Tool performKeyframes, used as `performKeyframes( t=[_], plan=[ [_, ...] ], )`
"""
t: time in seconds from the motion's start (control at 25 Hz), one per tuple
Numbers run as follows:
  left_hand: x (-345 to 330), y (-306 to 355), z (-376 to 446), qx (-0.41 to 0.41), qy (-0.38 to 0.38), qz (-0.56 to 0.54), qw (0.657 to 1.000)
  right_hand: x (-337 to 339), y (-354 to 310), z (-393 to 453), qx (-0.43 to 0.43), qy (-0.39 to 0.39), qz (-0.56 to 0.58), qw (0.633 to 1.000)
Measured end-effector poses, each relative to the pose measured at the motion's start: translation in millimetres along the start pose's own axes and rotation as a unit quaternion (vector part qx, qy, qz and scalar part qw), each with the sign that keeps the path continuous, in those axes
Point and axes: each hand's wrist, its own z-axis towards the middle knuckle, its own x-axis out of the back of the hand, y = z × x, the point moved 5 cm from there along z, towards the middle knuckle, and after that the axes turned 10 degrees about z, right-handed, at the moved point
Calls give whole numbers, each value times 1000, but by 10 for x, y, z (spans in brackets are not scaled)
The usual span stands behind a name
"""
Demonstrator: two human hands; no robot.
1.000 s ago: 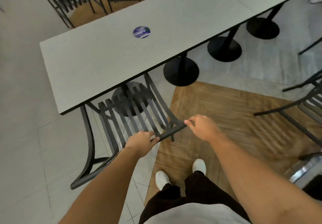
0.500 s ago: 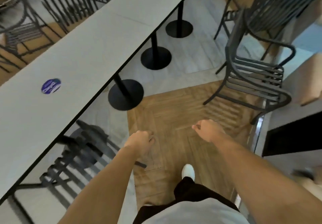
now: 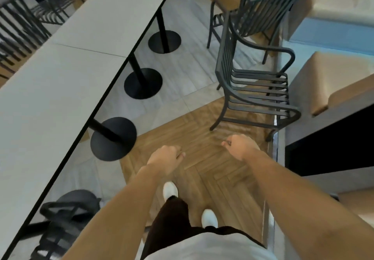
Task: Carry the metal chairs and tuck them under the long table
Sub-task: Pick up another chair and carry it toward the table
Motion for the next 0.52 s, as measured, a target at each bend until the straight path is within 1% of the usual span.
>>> performKeyframes(
  t=[0.16, 0.28, 0.4, 0.52],
  plan=[
    [372, -154, 697, -29, -21, 48, 998, 259, -110, 487, -41, 20, 31, 998],
    [836, -352, 1383, -71, -41, 92, 992, 483, -312, 988, -80, 47, 72, 993],
    [1352, -501, 2025, -131, -51, 134, 981, 750, -592, 1424, -117, 72, 118, 984],
    [1844, -580, 2578, -171, -60, 184, 966, 1016, -873, 1800, -150, 92, 172, 969]
  ],
)
